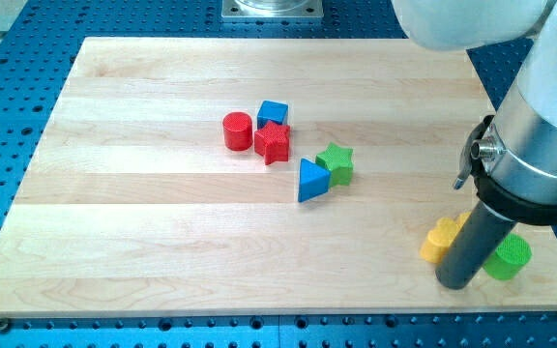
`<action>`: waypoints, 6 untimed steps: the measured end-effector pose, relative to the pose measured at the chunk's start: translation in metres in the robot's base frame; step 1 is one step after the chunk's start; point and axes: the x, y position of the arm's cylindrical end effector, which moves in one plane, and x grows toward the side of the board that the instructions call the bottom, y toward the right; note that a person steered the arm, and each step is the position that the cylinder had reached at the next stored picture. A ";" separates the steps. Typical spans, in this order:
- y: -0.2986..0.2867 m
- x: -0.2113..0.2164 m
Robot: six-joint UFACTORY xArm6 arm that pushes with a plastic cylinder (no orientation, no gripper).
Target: Touch the bottom of the yellow heart
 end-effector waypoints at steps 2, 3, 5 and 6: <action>0.019 0.005; 0.019 0.005; 0.019 0.011; 0.019 0.010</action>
